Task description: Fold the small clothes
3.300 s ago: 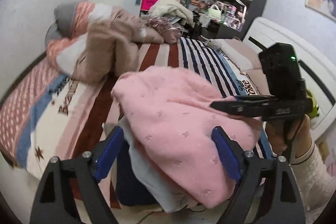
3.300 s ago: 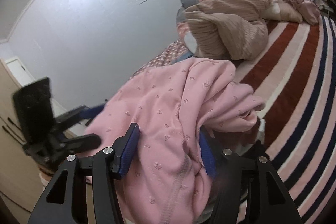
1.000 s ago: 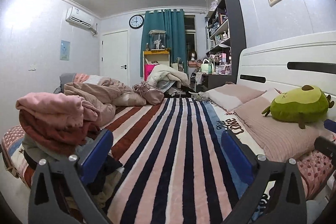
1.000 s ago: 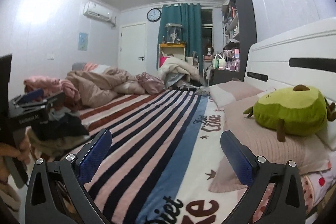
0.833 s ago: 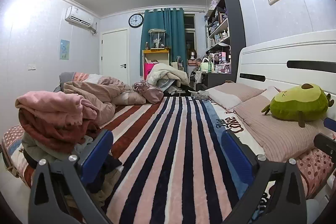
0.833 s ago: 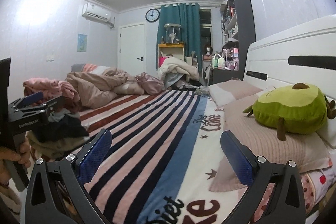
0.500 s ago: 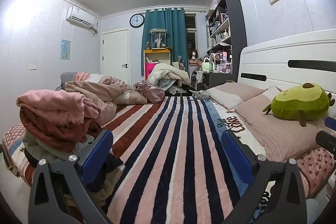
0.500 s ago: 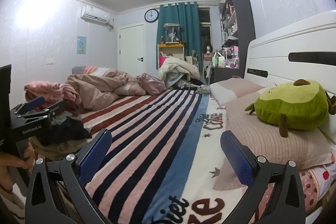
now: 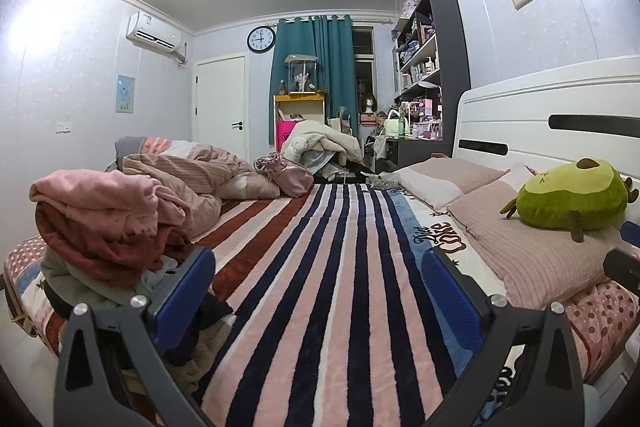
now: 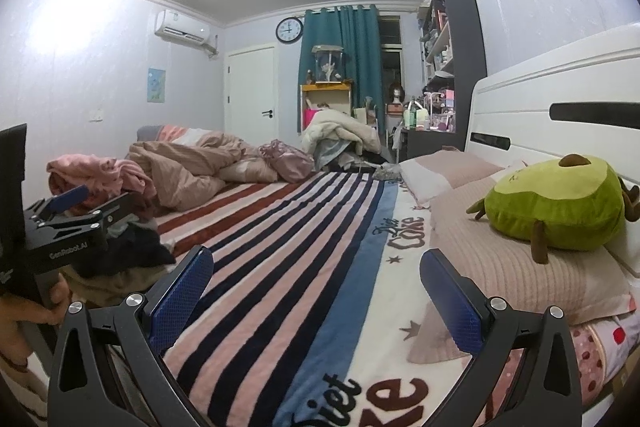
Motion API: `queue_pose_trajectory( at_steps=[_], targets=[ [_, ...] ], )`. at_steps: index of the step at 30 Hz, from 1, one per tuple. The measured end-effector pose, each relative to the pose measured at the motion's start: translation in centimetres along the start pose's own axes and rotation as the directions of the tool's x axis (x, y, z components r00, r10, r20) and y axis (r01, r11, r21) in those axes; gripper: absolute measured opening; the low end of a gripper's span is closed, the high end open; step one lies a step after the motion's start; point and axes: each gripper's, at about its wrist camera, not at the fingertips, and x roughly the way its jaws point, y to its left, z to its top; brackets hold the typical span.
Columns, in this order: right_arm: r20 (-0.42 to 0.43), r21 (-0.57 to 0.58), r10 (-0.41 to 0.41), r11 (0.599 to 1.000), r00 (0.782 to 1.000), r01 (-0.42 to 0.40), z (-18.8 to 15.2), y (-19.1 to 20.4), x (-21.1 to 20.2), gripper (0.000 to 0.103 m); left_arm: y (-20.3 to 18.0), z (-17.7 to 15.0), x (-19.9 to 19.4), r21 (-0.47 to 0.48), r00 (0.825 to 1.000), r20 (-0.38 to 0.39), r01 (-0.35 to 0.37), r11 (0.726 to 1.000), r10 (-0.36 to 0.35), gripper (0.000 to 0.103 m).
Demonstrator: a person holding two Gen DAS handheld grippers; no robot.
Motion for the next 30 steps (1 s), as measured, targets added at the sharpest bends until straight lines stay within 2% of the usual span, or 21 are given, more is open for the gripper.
queue_pose_trajectory(
  at_steps=[15,30],
  targets=[
    [-0.016,0.020,-0.027,0.999,1.000,0.027,-1.0,-0.6,0.3,0.103,-1.4,0.0,0.5,0.012,1.000,-0.002,0.019,1.000,-0.019,0.102],
    [-0.002,0.035,-0.036,0.999,0.999,0.036,-1.1,-1.3,0.6,0.103,-1.2,-0.2,0.9,0.000,1.000,-0.004,-0.003,1.000,0.003,0.102]
  ],
)
